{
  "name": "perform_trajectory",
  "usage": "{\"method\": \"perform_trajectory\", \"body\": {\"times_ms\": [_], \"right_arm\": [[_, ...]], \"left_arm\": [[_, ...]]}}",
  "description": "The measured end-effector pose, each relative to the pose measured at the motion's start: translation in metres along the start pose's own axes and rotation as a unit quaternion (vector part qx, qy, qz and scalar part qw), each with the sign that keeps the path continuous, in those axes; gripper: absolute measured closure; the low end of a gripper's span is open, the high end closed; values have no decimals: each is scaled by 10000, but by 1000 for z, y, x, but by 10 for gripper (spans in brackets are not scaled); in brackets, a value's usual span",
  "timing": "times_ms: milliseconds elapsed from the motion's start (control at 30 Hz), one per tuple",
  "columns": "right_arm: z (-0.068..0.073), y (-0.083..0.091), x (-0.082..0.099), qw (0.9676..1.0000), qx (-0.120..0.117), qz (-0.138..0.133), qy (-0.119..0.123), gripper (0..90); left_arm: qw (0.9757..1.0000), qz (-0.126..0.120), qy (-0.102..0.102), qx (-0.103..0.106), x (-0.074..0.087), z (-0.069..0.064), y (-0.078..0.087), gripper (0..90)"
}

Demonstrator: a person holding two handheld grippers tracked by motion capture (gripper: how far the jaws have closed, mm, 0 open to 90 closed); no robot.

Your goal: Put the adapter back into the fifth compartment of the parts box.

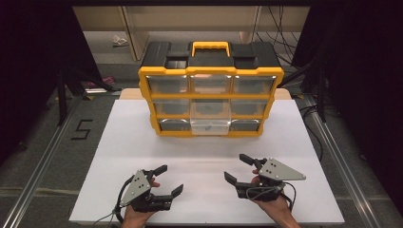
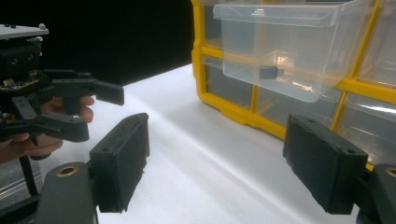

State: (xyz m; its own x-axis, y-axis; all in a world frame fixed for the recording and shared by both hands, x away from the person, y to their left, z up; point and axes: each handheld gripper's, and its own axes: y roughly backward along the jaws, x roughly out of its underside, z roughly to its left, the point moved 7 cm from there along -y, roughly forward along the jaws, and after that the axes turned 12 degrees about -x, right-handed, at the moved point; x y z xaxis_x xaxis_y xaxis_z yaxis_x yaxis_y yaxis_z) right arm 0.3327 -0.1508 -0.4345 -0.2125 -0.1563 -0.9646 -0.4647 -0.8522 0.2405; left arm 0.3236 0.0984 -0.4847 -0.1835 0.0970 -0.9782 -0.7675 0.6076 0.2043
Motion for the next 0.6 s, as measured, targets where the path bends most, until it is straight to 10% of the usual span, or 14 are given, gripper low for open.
{"method": "perform_trajectory", "body": {"times_ms": [600], "right_arm": [[2, 17, 19, 9999, 135, -4, 29, 232]], "left_arm": [[10000, 10, -18, 5, 0, 0, 0, 168]]}}
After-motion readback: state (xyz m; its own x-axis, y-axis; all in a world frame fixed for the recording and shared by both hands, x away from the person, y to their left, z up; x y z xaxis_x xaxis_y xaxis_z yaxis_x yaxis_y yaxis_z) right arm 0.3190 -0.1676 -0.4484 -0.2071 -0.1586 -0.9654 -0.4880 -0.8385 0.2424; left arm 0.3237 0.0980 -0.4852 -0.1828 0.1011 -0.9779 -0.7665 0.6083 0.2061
